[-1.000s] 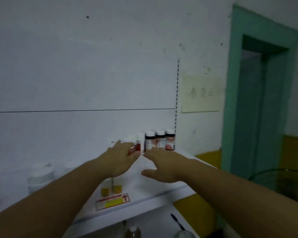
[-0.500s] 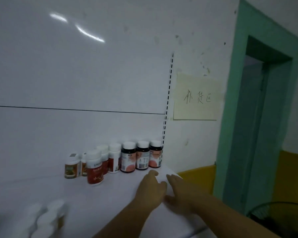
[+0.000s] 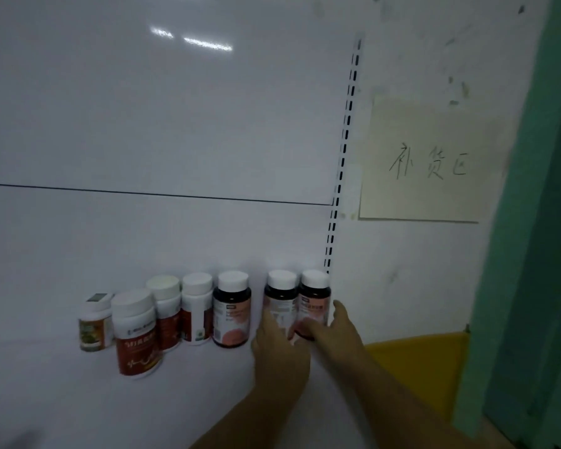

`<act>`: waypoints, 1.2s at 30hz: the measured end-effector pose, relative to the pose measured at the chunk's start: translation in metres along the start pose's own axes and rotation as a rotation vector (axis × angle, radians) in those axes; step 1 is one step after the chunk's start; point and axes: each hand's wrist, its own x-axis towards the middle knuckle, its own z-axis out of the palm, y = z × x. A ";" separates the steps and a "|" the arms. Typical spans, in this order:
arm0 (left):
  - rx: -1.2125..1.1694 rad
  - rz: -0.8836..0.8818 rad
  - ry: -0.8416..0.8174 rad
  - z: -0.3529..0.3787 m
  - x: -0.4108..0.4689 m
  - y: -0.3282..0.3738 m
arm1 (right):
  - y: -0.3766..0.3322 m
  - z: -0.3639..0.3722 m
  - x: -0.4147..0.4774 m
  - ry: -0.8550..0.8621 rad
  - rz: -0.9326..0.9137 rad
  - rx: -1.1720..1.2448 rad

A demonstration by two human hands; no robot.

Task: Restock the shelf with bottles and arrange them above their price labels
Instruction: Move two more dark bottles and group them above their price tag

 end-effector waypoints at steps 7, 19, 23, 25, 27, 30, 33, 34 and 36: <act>-0.071 0.007 -0.025 0.001 0.011 -0.004 | 0.018 0.015 0.045 0.100 -0.024 0.221; -0.021 -0.033 0.045 0.008 0.020 0.007 | 0.028 0.018 0.054 0.149 -0.134 0.330; -0.003 0.048 0.141 0.019 0.018 0.003 | 0.030 0.017 0.056 0.176 -0.153 0.357; 0.065 0.091 0.142 0.019 0.020 -0.001 | 0.031 0.017 0.058 0.193 -0.159 0.374; 0.152 0.120 0.140 0.017 0.023 -0.005 | 0.030 0.016 0.059 0.204 -0.152 0.393; 0.250 0.199 0.172 0.014 0.026 -0.007 | 0.030 0.016 0.057 0.230 -0.158 0.391; 0.040 0.161 0.100 0.011 0.027 -0.004 | 0.030 0.014 0.055 0.254 -0.188 0.369; -0.004 0.158 0.071 0.009 0.027 -0.004 | 0.030 0.013 0.055 0.259 -0.193 0.370; -0.015 0.204 0.052 0.009 0.027 -0.003 | 0.029 0.012 0.053 0.259 -0.205 0.375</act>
